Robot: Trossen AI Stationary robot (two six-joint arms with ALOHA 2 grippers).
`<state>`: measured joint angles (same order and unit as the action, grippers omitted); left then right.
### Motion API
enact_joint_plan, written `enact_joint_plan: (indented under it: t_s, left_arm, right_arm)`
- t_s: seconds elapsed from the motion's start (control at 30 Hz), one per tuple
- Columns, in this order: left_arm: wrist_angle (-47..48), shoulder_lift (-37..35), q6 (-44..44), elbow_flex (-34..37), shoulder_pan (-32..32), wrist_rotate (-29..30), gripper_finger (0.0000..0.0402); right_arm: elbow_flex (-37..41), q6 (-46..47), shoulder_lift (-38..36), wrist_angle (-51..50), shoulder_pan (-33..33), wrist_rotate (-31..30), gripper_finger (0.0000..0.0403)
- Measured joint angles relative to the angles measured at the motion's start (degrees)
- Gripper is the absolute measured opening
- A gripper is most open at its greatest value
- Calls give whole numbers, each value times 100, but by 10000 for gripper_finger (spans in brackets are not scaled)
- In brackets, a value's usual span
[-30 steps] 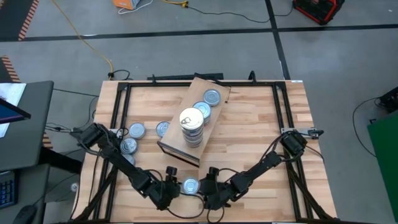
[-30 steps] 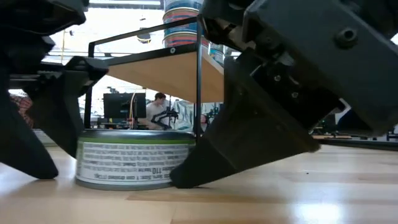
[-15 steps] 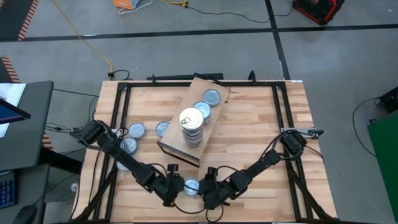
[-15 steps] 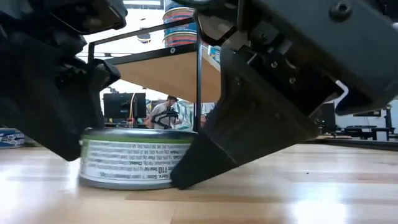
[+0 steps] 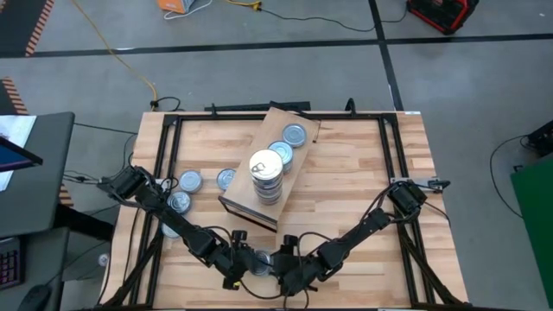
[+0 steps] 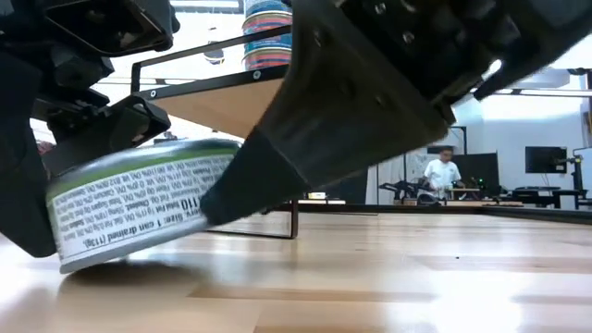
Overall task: Stack canned seafood by type on shelf
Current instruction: Stack the green white tuna can on top of the green white tuna can on the shelf
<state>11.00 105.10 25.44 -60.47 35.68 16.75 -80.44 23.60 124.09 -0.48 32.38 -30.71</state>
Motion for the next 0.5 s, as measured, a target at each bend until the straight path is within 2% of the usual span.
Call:
enact_joint_plan:
  t_s: [0.33,0.5]
  left_arm:
    - [48,33,105,2,-50,303,175]
    - [-268,1,204,-29,-166,547,173]
  right_arm:
    - [-295,-172,-309,-220,-52,-490,282]
    - [-299,-340,-548,-292,-186,-465,282]
